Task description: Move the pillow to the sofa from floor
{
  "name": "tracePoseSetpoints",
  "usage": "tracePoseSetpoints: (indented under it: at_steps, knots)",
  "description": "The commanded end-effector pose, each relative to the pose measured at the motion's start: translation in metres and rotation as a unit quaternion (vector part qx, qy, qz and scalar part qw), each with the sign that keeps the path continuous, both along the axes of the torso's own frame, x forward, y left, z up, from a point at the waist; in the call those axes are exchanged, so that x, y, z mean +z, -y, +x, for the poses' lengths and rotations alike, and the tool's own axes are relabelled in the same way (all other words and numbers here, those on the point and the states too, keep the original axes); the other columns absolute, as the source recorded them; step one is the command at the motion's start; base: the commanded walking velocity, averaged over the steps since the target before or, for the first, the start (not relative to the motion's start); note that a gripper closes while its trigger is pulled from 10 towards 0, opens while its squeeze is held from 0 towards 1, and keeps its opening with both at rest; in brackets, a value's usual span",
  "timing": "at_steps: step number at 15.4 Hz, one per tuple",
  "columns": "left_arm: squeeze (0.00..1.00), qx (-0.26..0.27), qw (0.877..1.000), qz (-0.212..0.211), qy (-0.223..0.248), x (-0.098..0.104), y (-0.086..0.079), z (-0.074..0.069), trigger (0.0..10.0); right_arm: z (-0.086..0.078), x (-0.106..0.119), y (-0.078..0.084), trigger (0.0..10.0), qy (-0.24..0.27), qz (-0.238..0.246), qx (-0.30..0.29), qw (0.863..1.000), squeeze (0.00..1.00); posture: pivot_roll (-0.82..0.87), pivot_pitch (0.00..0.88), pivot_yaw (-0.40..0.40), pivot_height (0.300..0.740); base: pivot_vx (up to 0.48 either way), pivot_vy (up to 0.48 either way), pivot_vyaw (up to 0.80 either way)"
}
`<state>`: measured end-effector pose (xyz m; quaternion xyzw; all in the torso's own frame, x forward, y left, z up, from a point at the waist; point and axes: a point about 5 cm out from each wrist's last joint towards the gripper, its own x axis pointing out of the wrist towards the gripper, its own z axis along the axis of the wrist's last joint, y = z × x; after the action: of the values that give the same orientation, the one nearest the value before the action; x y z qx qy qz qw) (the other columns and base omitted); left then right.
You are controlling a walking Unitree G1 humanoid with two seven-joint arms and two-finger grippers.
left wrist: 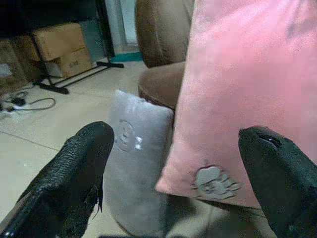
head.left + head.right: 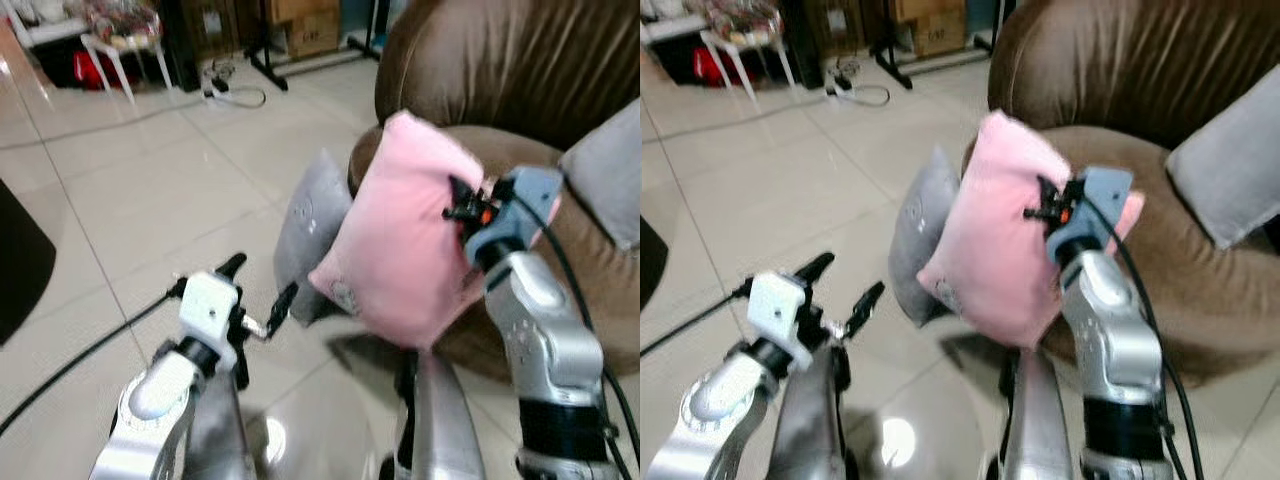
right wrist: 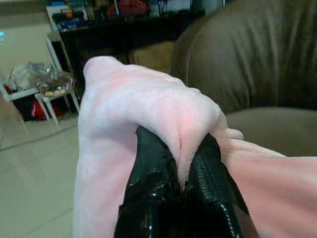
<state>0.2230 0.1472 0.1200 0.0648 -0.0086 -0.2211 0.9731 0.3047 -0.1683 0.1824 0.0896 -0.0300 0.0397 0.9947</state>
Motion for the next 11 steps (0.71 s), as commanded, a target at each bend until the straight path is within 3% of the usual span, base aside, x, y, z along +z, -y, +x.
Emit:
tracePoseSetpoints:
  at_steps: [1, 4, 5, 8, 11]
  knots:
    - [0.00, 0.009, 1.000, 0.006, 0.009, 0.002, 0.000, 0.002, 10.0, -0.002, 0.014, 0.002, 10.0, 0.027, -0.001, -0.003, 1.000, 0.00, -0.03, 0.000, -0.024, 0.529, 0.000, 0.000, 0.00]
    - [0.00, 0.016, 1.000, 0.007, 0.019, 0.006, 0.002, 0.005, 10.0, -0.005, 0.018, 0.008, 10.0, 0.031, -0.036, -0.031, 0.998, 0.00, -0.03, 0.000, -0.021, 0.554, 0.000, 0.000, 0.00]
    - [0.00, 0.017, 1.000, 0.005, 0.022, 0.007, 0.004, 0.006, 10.0, -0.004, 0.029, 0.014, 10.0, 0.054, -0.039, -0.043, 0.997, 0.00, -0.04, 0.000, -0.020, 0.569, 0.000, 0.000, 0.00]
    - [0.00, 0.017, 1.000, 0.005, 0.024, 0.007, 0.005, 0.008, 10.0, -0.004, 0.037, 0.016, 10.0, 0.071, -0.031, -0.041, 0.996, 0.00, -0.04, 0.000, -0.019, 0.584, 0.000, 0.000, 0.00]
    - [0.00, 0.023, 0.999, 0.002, 0.031, 0.009, 0.005, 0.011, 10.0, -0.010, 0.028, 0.014, 10.0, 0.051, -0.009, -0.042, 0.998, 0.00, -0.05, 0.000, -0.009, 0.614, 0.000, 0.000, 0.00]
